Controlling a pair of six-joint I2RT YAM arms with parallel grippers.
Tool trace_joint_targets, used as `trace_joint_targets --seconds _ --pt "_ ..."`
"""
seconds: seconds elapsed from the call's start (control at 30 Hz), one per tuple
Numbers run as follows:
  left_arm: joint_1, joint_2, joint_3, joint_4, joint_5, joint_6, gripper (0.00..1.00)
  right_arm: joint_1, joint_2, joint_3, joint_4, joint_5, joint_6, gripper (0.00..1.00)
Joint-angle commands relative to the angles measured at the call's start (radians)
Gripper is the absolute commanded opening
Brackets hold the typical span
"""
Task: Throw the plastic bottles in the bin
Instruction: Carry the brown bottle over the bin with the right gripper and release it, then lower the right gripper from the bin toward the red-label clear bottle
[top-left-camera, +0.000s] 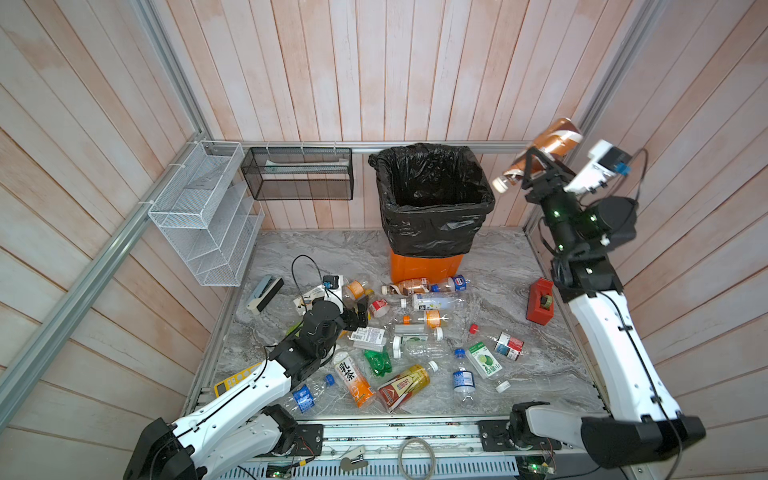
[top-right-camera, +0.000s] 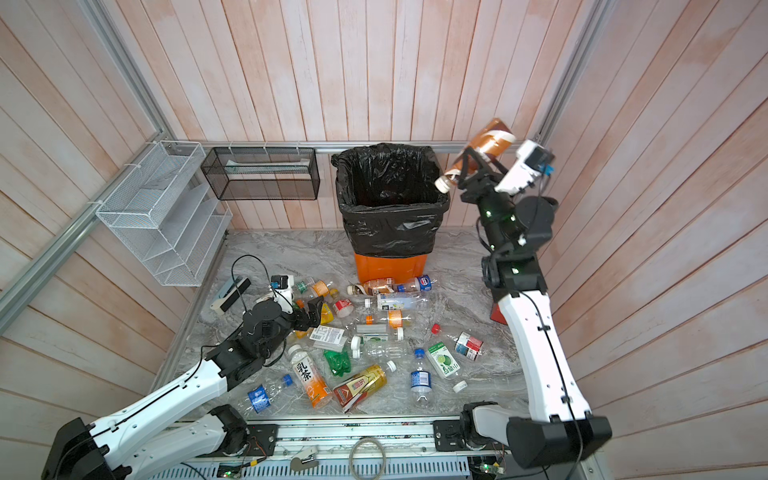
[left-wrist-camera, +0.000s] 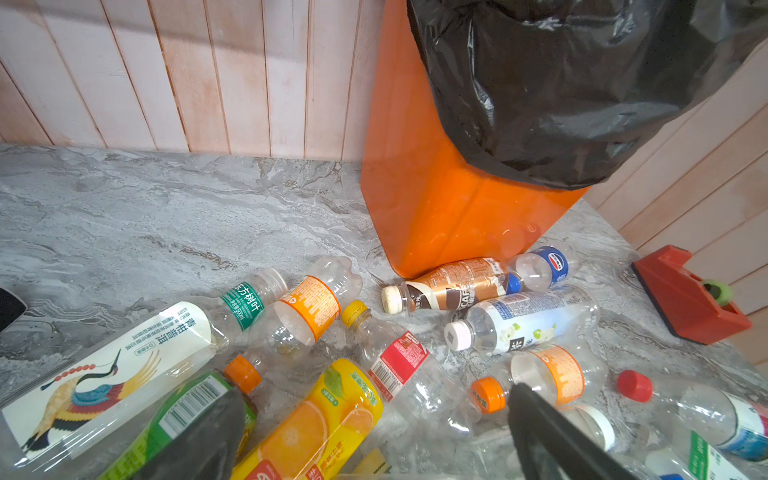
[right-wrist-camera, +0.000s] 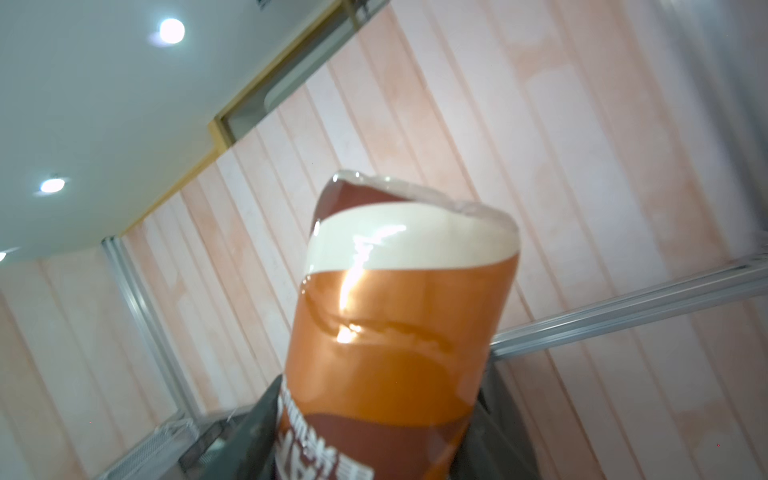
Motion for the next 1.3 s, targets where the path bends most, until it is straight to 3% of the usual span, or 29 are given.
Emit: trace_joint_targets --seconds 0.0,0.07,0.1,0.27,0.47,0.73,1.0,1.27 --pt "0.01 -0.003 0.015 -0.06 -0.027 -0.027 1.0 0.055 0.237 0.218 -0.212 -0.142 -0.098 0.65" --pt "0.011 -0.002 0.034 -0.099 -0.045 -0.036 1.0 0.082 0.339 0.367 -0.372 -0.103 -0.175 0.92" --pt "0.011 -0.008 0.039 -0.117 -0.061 -0.041 1.0 0.088 0.355 0.405 -0.414 -0.065 -0.203 1.0" --pt "0.011 -0.062 0.029 -0.145 -0.113 -0.064 1.0 0.088 0.202 0.233 -0.247 0.046 -0.231 1.0" --pt "0.013 -0.072 0.03 -0.165 -0.145 -0.077 1.0 0.082 0.092 0.127 -0.243 0.126 -0.277 1.0" --pt "0.023 -0.079 0.036 -0.225 -0.187 -0.115 1.0 0.048 0.0 -0.042 -0.215 0.123 -0.29 1.0" --pt "0.04 -0.096 0.022 -0.272 -0.194 -0.151 1.0 -0.017 -0.102 -0.288 -0.179 0.07 -0.273 0.99" --pt "0.046 -0.118 0.001 -0.28 -0.184 -0.156 1.0 -0.033 -0.19 -0.555 -0.177 0.101 -0.261 0.99"
